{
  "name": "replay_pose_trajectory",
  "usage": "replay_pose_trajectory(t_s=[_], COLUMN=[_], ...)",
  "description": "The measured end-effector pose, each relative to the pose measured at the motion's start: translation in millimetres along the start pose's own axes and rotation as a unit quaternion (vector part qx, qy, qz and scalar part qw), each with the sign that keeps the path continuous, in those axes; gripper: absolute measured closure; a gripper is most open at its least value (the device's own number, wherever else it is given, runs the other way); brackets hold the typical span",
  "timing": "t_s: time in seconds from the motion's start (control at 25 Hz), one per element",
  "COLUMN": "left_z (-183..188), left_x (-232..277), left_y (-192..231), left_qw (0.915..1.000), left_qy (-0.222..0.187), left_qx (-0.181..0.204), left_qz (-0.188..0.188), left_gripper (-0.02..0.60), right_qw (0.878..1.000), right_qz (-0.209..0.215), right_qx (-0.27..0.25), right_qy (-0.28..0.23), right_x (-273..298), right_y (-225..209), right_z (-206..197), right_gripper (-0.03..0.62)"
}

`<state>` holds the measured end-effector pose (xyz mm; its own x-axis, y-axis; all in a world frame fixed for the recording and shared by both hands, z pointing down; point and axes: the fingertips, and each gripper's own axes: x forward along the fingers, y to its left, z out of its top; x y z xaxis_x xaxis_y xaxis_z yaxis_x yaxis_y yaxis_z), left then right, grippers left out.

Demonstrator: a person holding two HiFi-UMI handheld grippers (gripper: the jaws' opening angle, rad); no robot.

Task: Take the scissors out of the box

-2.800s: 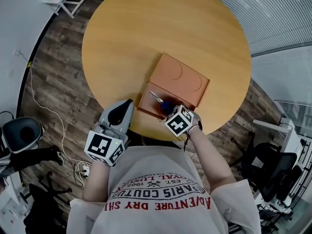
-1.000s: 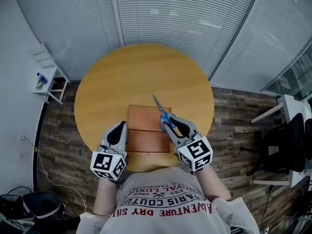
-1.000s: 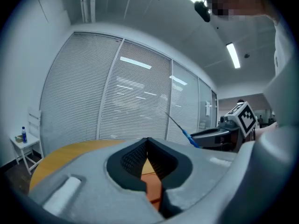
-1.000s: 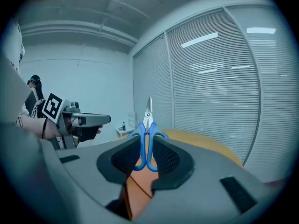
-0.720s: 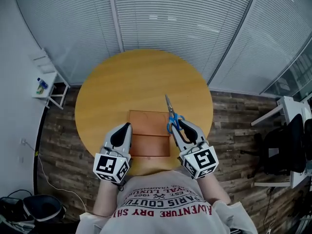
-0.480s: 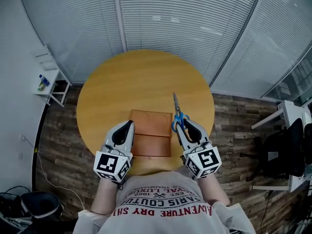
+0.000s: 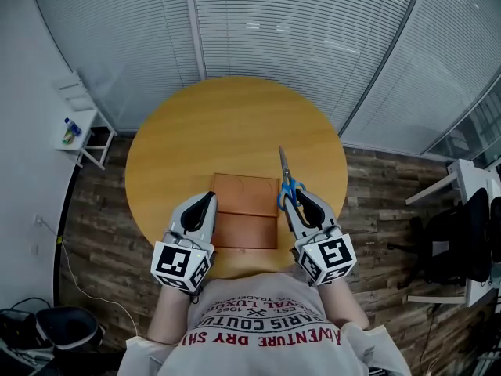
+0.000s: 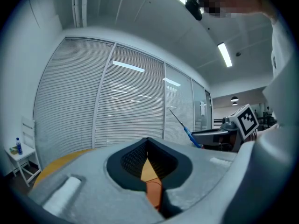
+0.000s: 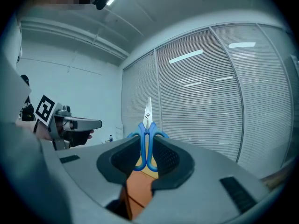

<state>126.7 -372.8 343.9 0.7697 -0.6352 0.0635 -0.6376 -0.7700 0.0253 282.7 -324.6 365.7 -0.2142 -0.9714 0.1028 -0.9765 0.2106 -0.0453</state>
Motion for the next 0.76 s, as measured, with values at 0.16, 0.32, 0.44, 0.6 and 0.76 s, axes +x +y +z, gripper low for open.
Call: replay_pose_trajectory(t_s=[0.16,0.32,0.44,0.6,0.76], left_z=[-2,-2,-2,-4,-8], left_x=[-1,-2,-4,-9,-12], left_y=[0,2,2,4,7], left_qw=[1.0,1.0,1.0,0.9999,0.9998], left_qy=[0.003,0.003,0.004,0.006,0.008], left_qx=[-0.001,-0.003,-0.003,-0.006,-0.01], left_qz=[0.001,0.004,0.004,0.009,0.016], left_gripper=[0.574,0.574,0.574,0.574,0.574], right_qw=[1.0,1.0,1.0,1.0,0.999], right_qz=[-0.004,0.005,0.009,0.008,0.004], right_qx=[0.007,0.004,0.006,0.011,0.02], right_qy=[0.005,0.012,0.015,0.018,0.025], right_x=[0,2,3,3,2], right_y=[-1,4,7,10,8], right_z=[-4,-7,-8,-11,-16], right_gripper=[0.502,0.502,0.502,0.502,0.502])
